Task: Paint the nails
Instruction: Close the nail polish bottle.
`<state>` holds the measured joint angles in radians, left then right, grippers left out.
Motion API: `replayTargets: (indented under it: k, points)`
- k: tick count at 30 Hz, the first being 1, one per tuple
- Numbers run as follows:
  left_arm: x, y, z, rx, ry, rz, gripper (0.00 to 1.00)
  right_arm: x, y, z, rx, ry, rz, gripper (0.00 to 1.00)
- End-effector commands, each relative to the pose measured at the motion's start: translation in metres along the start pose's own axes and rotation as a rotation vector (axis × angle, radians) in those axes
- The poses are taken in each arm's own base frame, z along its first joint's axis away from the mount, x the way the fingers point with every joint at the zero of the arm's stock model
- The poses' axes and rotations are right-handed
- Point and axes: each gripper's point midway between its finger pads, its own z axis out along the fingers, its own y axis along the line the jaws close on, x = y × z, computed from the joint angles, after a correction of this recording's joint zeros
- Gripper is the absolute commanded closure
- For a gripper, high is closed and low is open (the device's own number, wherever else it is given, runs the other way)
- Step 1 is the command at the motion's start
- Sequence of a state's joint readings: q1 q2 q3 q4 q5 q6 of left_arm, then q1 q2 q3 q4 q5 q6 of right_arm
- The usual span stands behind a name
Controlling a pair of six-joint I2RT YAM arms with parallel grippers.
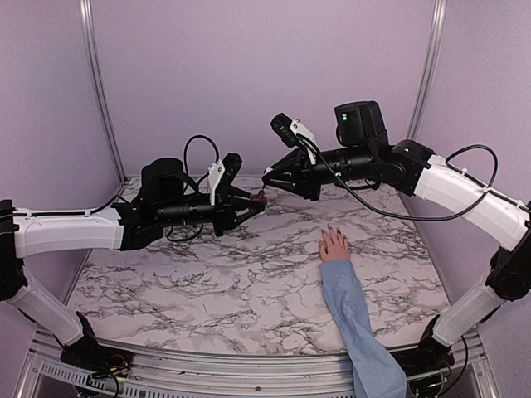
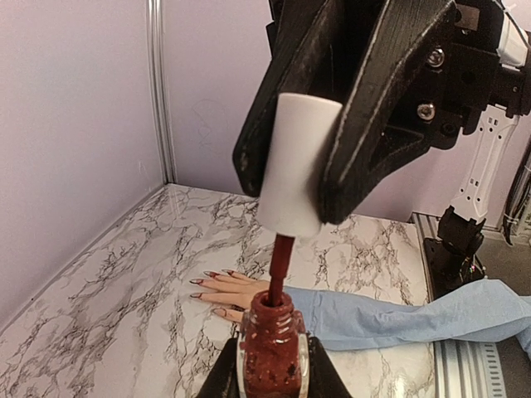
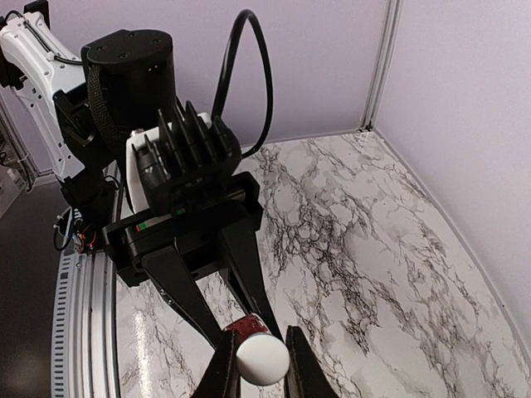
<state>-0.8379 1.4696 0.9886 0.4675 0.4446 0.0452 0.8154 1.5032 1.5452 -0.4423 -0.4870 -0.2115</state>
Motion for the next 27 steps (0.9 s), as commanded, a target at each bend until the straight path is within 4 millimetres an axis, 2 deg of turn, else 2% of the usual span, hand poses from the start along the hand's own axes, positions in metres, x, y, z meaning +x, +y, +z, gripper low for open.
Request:
replayTargets:
  k: [1,27]
  points:
    - [-0.022,0.000,0.002,0.014,-0.056,0.027,1.00,-0.011,0.004,-0.002,-0.009,-0.031,-0.014,1.00]
    - [-0.039,-0.004,0.000,0.037,-0.088,0.058,1.00,0.006,0.007,0.010,-0.046,0.003,0.018,1.00]
